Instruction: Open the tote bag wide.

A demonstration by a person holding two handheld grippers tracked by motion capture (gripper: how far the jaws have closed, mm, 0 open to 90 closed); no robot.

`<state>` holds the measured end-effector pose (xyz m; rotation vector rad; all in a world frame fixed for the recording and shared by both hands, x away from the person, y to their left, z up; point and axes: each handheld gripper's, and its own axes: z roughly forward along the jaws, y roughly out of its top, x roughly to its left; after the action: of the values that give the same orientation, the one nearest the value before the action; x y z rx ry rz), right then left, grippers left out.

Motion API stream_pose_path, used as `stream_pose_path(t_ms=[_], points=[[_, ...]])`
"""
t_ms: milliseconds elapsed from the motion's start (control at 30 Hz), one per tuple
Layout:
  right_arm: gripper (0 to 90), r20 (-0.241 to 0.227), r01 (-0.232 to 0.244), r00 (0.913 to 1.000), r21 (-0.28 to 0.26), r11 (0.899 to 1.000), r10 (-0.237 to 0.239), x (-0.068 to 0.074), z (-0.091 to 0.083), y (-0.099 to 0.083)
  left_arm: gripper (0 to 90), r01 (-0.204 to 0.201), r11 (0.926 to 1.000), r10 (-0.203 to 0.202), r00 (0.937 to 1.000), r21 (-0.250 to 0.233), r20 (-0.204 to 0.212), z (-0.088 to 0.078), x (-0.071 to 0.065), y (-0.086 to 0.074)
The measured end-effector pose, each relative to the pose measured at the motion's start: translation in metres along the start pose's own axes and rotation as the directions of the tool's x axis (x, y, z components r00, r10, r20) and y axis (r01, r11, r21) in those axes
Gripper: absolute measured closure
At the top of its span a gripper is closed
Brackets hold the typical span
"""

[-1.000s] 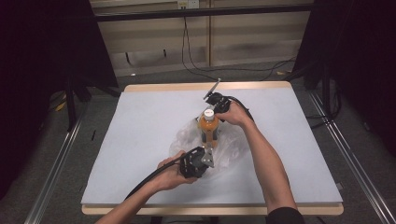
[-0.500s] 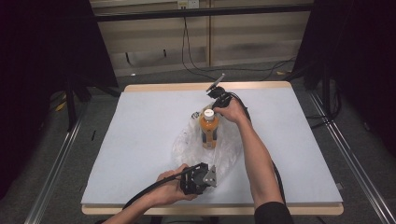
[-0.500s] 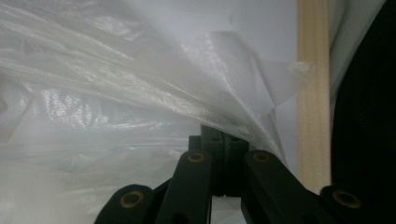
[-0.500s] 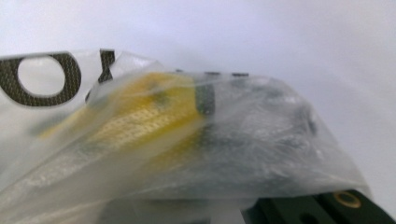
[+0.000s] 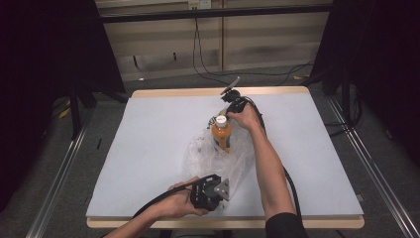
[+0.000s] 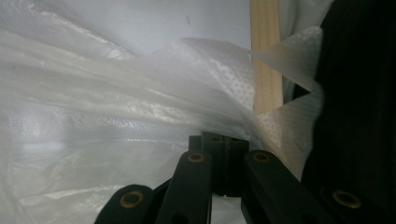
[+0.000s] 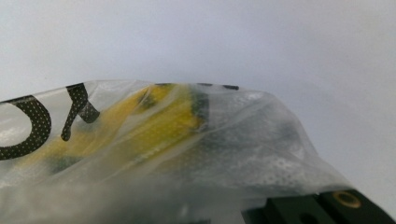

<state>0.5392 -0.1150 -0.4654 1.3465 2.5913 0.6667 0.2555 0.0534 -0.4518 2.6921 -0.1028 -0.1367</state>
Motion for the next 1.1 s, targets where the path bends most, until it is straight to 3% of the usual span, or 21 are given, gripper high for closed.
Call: stream_pose_path(t_ms=[67, 133, 167, 200, 233, 300, 367, 400, 433, 467, 533, 733, 767, 867, 967, 1000, 1067, 1100], points=[[90.0, 0.011, 0.0, 0.9999, 0.003, 1.0, 0.0, 0.003, 0.0, 0.0, 90.0, 0.011, 0.9998, -0.011, 0.9998, -0.014, -0.014, 0.0, 0.0, 0.0], [90.0, -0.013, 0.022, 0.9997, -0.005, 1.0, -0.022, 0.003, -0.001, -0.001, 90.0, 0.008, 0.9992, -0.009, 0.9997, -0.038, -0.023, -0.003, 0.003, 0.0], [90.0, -0.046, 0.04, 0.9981, -0.013, 0.999, -0.041, 0.004, -0.002, -0.003, 90.0, 0.017, 0.9987, -0.018, 0.9998, -0.047, -0.011, -0.005, 0.005, -0.001], [90.0, -0.062, 0.066, 0.9958, -0.024, 0.998, -0.068, 0.006, -0.006, -0.005, 90.0, 0.023, 0.9958, -0.024, 0.9996, -0.089, -0.013, -0.013, 0.013, -0.002], [90.0, -0.091, 0.081, 0.9923, -0.034, 0.996, -0.083, 0.008, -0.009, -0.006, 90.0, 0.023, 0.9958, -0.024, 0.9996, -0.089, -0.013, -0.013, 0.013, -0.002], [90.0, -0.09, 0.096, 0.9908, -0.051, 0.994, -0.1, 0.01, -0.013, -0.007, 90.0, 0.059, 0.9897, -0.063, 0.9977, -0.13, -0.024, -0.023, 0.018, -0.003], [90.0, -0.129, 0.084, 0.987, -0.097, 0.992, -0.096, 0.013, -0.024, -0.01, 90.0, 0.064, 0.9837, -0.07, 0.9969, -0.168, -0.035, -0.033, 0.025, -0.005], [90.0, -0.135, 0.094, 0.9849, -0.106, 0.99, -0.108, 0.016, -0.032, -0.013, 90.0, 0.088, 0.9741, -0.1, 0.9938, -0.208, -0.048, -0.039, 0.03, -0.008], [90.0, -0.135, 0.094, 0.9849, -0.106, 0.99, -0.108, 0.016, -0.032, -0.013, 90.0, 0.088, 0.9741, -0.1, 0.9938, -0.208, -0.048, -0.039, 0.03, -0.008], [90.0, -0.156, 0.1, 0.9809, -0.106, 0.989, -0.116, 0.016, -0.036, -0.015, 90.0, 0.107, 0.9687, -0.121, 0.9913, -0.224, -0.051, -0.044, 0.034, -0.01], [90.0, -0.153, 0.109, 0.9801, -0.118, 0.987, -0.127, 0.018, -0.051, -0.024, 90.0, 0.121, 0.9599, -0.139, 0.9889, -0.253, -0.054, -0.051, 0.039, -0.011], [90.0, -0.163, 0.133, 0.9731, -0.18, 0.975, -0.163, 0.019, -0.079, -0.039, 90.0, 0.109, 0.9334, -0.151, 0.9836, -0.342, -0.099, -0.081, 0.051, -0.004], [90.0, -0.165, 0.14, 0.9713, -0.187, 0.972, -0.171, 0.021, -0.084, -0.042, 90.0, 0.107, 0.9318, -0.153, 0.9825, -0.347, -0.107, -0.086, 0.055, -0.003], [90.0, -0.166, 0.175, 0.9643, -0.187, 0.967, -0.207, 0.027, -0.096, -0.052, 90.0, 0.113, 0.9084, -0.173, 0.9784, -0.402, -0.114, -0.099, 0.064, 0.0], [90.0, -0.182, 0.193, 0.9573, -0.174, 0.966, -0.225, 0.033, -0.102, -0.065, 90.0, 0.11, 0.8968, -0.182, 0.9745, -0.429, -0.131, -0.104, 0.07, 0.005], [90.0, -0.194, 0.198, 0.9536, -0.172, 0.965, -0.23, 0.035, -0.102, -0.068, 90.0, 0.094, 0.9094, -0.17, 0.9729, -0.405, -0.157, -0.102, 0.073, 0.009], [90.0, -0.201, 0.215, 0.9488, -0.155, 0.964, -0.243, 0.041, -0.1, -0.075, 90.0, 0.101, 0.925, -0.165, 0.975, -0.366, -0.149, -0.091, 0.078, 0.012], [90.0, -0.207, 0.227, 0.9447, -0.147, 0.963, -0.254, 0.044, -0.097, -0.077, 90.0, 0.104, 0.9425, -0.162, 0.9735, -0.318, -0.162, -0.08, 0.082, 0.013]])
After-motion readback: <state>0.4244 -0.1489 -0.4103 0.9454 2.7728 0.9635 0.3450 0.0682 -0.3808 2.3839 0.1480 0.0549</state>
